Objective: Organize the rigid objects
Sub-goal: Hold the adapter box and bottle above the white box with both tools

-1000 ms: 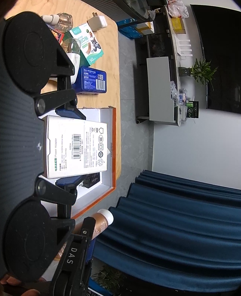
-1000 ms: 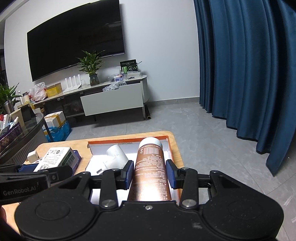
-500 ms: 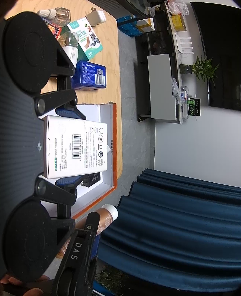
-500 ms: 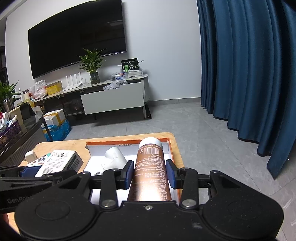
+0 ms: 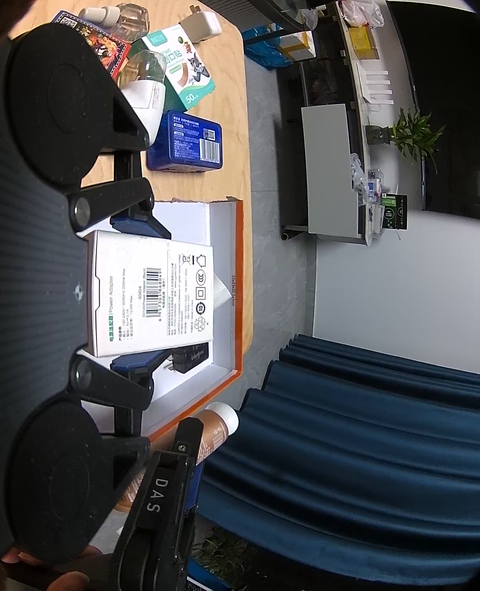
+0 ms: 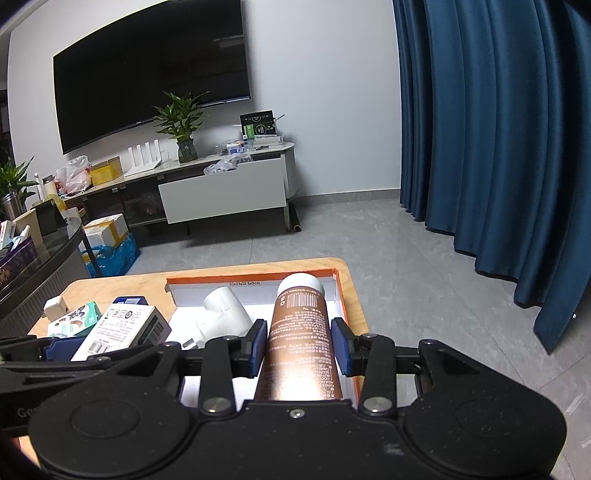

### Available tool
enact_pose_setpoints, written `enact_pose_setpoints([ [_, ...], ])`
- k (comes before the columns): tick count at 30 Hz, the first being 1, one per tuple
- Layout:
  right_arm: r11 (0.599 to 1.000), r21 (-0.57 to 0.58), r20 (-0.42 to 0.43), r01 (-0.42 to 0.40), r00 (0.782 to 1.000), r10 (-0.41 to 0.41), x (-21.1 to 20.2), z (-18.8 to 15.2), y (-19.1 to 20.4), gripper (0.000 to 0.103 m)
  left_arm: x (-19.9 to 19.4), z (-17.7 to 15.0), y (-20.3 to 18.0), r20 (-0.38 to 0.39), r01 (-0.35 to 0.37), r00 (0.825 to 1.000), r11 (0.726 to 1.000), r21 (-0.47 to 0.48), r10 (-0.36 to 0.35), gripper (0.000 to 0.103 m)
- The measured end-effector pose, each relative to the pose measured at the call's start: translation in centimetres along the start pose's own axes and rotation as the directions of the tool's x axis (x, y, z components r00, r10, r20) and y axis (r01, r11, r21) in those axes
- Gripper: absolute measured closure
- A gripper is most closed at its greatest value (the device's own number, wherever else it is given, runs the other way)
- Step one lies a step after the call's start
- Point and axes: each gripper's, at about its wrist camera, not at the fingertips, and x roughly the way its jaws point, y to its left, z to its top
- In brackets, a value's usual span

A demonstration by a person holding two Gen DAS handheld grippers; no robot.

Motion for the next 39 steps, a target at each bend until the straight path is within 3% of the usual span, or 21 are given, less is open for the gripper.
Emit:
enact_pose_setpoints([
  [39, 1.0, -0.012, -0.021, 0.006, 1.0, -0.007, 1.4, 0.2, 0.1, 0.056, 0.9, -0.2, -0.2, -0.009, 0.004, 1.0, 1.0, -0.002, -0.004, 0.044],
])
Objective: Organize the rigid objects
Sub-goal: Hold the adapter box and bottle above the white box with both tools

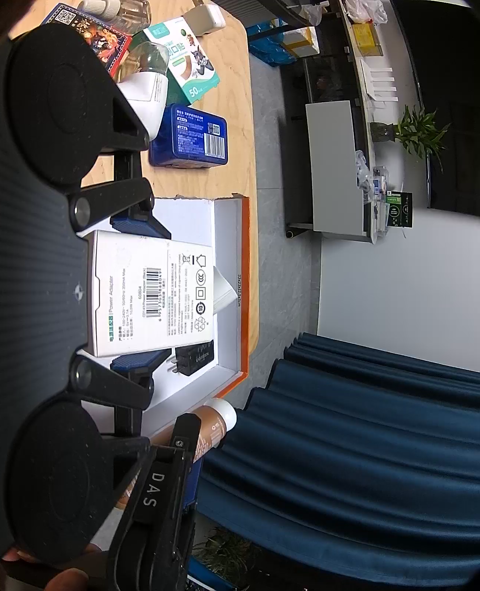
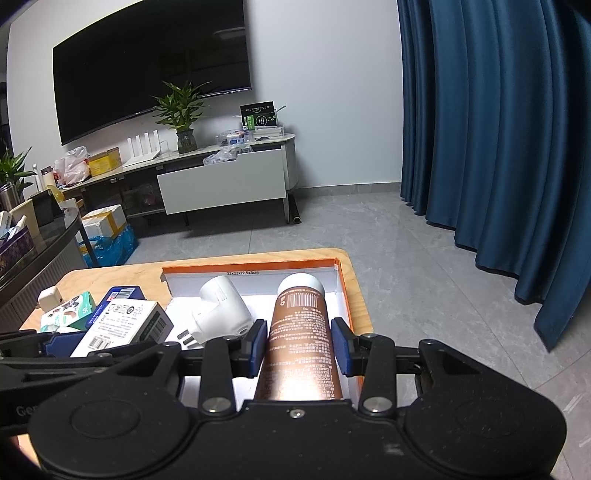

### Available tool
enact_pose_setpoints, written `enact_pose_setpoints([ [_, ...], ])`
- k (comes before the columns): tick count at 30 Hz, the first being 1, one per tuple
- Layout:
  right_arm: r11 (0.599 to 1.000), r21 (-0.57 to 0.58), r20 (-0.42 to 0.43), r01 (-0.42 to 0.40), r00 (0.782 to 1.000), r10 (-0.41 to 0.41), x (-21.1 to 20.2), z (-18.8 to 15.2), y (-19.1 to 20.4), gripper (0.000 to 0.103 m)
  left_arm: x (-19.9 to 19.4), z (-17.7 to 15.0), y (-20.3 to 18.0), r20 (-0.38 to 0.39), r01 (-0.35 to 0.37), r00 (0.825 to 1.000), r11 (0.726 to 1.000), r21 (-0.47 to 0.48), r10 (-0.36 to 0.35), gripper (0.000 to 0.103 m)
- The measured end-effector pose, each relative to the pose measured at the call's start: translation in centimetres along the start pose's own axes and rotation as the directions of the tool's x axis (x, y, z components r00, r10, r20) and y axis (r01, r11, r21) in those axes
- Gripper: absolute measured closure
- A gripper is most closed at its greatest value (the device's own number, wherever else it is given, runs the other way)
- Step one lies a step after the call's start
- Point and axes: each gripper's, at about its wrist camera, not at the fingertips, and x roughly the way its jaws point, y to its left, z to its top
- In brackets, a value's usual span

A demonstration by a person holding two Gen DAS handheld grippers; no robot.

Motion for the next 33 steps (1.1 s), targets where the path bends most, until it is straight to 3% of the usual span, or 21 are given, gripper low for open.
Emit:
enact_pose_setpoints([
  [33, 0.999, -0.036, -0.015, 0.005, 1.0, -0.006, 2.2, 1.8, -0.6, 0.056, 1.8, 0.8, -0.7, -0.005, 0.012, 1.0, 1.0, 0.021, -0.012, 0.043],
])
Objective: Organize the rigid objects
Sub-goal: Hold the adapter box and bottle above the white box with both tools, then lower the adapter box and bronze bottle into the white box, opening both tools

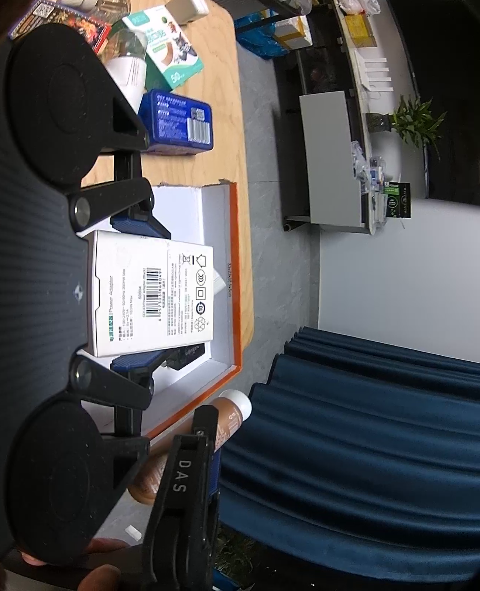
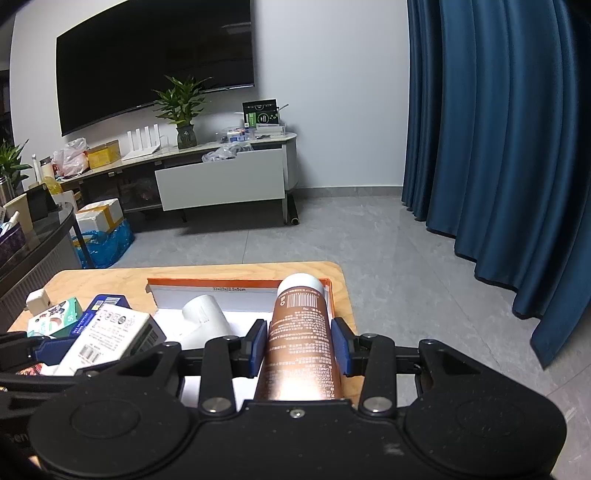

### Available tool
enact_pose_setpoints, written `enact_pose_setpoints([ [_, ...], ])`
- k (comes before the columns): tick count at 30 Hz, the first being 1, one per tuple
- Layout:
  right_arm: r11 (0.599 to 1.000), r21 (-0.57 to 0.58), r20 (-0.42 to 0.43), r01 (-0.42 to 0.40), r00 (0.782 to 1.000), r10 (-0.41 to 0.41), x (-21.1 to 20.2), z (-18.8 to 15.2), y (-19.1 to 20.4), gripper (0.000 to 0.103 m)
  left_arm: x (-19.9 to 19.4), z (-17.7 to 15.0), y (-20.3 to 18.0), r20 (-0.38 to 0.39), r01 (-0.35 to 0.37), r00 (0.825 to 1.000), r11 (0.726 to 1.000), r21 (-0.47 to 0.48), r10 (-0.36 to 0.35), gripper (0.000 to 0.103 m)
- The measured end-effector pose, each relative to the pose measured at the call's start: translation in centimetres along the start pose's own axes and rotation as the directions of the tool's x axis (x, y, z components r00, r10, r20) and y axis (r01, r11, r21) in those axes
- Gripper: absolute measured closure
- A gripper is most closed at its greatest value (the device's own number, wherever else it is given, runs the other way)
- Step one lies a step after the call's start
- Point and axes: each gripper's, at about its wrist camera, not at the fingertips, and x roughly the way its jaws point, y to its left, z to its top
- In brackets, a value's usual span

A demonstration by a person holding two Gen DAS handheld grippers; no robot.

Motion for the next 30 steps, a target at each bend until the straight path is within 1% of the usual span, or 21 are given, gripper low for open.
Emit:
enact_pose_setpoints([
  [12, 1.0, 0.004, -0.041, 0.013, 0.999, -0.013, 2.0, 0.5, -0.1, 0.056, 1.4, -0.3, -0.3, -0.038, 0.023, 0.999, 1.0, -0.006, -0.023, 0.044],
  [30, 0.999, 0.014, -0.075, 0.029, 0.997, -0.028, 4.5, 0.9, -0.7, 0.056, 3.1, -0.2, -0.4, -0.063, 0.035, 0.997, 0.999, -0.008, -0.036, 0.043],
])
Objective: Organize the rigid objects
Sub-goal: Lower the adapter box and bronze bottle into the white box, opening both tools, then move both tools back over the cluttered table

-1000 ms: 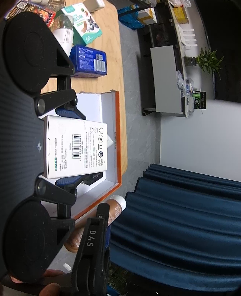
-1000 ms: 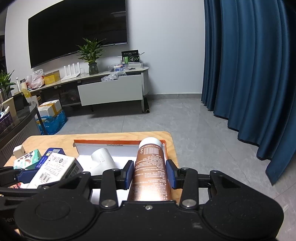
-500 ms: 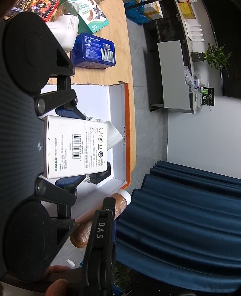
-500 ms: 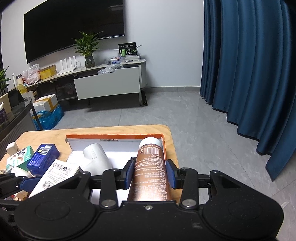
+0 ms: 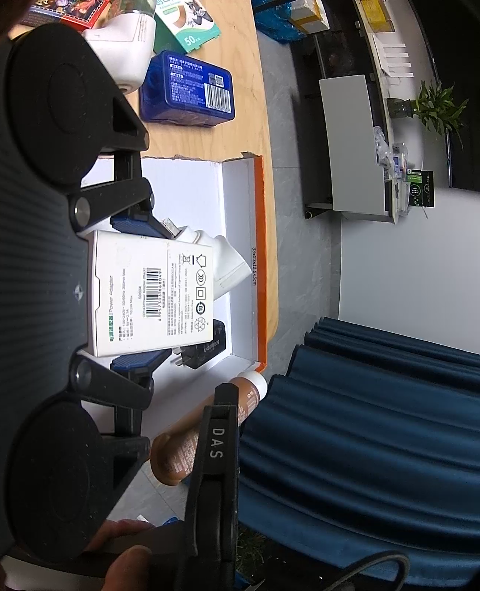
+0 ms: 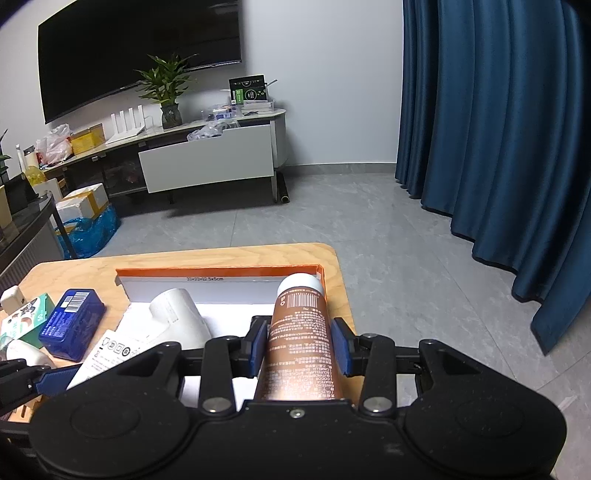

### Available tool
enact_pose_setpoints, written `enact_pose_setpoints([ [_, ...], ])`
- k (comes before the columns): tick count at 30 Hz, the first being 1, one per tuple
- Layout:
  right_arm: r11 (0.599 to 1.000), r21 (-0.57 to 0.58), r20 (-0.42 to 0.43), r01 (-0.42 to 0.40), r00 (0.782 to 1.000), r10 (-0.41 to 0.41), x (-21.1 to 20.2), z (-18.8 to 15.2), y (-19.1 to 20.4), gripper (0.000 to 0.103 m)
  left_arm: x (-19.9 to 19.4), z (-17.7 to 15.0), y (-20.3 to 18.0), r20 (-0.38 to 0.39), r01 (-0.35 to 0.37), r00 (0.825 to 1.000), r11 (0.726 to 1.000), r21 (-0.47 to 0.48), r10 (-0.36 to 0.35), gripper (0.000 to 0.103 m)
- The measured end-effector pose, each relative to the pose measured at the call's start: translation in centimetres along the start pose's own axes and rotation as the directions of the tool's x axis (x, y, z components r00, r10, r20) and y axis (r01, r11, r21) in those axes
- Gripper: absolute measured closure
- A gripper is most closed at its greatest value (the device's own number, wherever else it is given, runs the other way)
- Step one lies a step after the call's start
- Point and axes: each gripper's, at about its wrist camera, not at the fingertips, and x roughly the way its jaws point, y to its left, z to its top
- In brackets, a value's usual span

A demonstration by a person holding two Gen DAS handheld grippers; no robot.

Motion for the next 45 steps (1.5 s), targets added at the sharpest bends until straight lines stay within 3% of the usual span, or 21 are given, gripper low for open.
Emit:
enact_pose_setpoints([
  [15, 1.0, 0.002, -0.006, 0.022, 1.0, -0.022, 1.4, 0.3, -0.1, 0.055, 1.0, 0.1, -0.4, -0.016, 0.004, 1.0, 1.0, 0.0, -0.004, 0.043],
  [17, 0.999, -0.013, 0.025, 0.035, 0.999, -0.035, 1.0, 0.3, 0.1, 0.052, 1.3, 0.2, -0.6, -0.026, 0.015, 1.0, 1.0, 0.004, -0.015, 0.043],
  [18, 0.999, -0.016, 0.042, 0.036, 0.998, -0.036, 0.7, 0.4, 0.1, 0.045, 1.5, 0.2, -0.8, -0.034, 0.02, 0.999, 1.0, 0.006, -0.02, 0.042],
  [21, 1.0, -0.008, 0.064, 0.011, 0.998, -0.01, 0.2, 0.5, -0.1, 0.044, 1.4, 0.2, -1.1, -0.031, 0.015, 0.999, 1.0, 0.002, -0.015, 0.021],
  [24, 1.0, 0.002, 0.078, 0.008, 0.997, -0.008, -0.2, 0.4, -0.3, 0.043, 0.7, 0.4, -1.1, -0.022, -0.003, 1.0, 1.0, 0.002, 0.003, 0.013],
  [33, 1.0, 0.009, 0.143, -0.008, 0.99, 0.006, -4.4, 0.0, 0.2, 0.02, -2.6, 0.8, 0.5, -0.002, -0.065, 0.998, 0.998, -0.007, 0.065, 0.004],
  [45, 0.997, 0.039, 0.127, -0.074, 0.99, 0.068, -8.8, -2.0, 4.3, 0.015, -7.2, -0.9, 3.9, 0.015, -0.124, 0.992, 0.991, -0.041, 0.124, 0.004],
])
